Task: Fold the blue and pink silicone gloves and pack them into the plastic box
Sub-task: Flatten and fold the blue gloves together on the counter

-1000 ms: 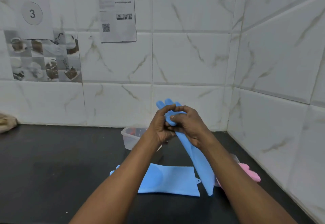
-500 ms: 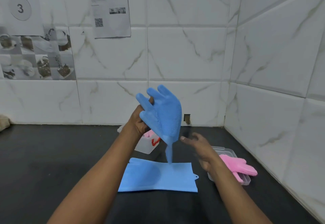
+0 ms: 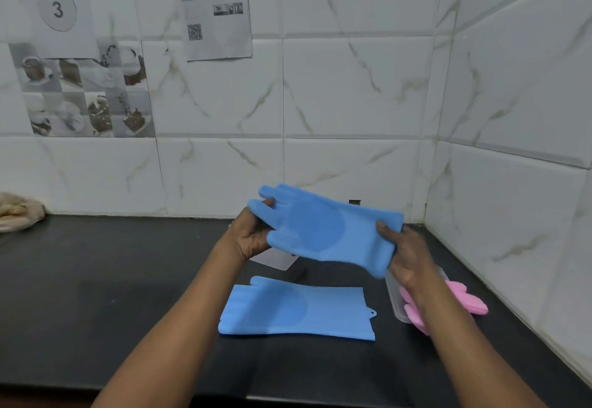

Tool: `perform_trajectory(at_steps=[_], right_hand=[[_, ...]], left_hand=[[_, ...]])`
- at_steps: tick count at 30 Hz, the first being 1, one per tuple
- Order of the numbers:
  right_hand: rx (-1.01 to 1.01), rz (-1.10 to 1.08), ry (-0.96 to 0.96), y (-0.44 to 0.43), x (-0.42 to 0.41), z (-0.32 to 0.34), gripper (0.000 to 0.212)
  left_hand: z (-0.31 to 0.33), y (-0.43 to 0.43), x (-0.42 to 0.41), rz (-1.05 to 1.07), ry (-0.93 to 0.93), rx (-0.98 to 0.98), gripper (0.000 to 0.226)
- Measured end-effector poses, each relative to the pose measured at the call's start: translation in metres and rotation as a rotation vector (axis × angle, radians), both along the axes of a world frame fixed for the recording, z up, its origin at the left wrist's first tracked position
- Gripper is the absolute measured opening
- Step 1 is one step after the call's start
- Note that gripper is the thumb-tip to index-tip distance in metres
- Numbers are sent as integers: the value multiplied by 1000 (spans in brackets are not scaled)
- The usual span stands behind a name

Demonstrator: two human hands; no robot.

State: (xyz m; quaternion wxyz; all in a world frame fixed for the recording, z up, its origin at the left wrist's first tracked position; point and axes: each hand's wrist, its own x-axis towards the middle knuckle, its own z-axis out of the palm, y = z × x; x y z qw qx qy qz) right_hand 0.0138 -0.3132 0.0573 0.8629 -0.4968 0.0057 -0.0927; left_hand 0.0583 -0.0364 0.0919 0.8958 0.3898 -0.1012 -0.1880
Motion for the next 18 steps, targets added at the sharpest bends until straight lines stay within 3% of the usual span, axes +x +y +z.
perform_trajectory(at_steps=[3,6,9,15,18], right_hand=[[-225,-36,-59,-4,4,25,35],[-444,-47,-39,-2,12,38,24],[-601,-73,0,7,17,32,20],[-679,-136,-116,29,14,2,17],[-823,-141,-101,28,-3,-26,20]], left_hand=[[-24,20,3,-39,168,-16,59],[-38,36,4,95,121,84,43],[-42,49,7,227,89,333,31],[-52,93,2,364,-334,626,23],[-83,117,-7,370,-450,804,19]])
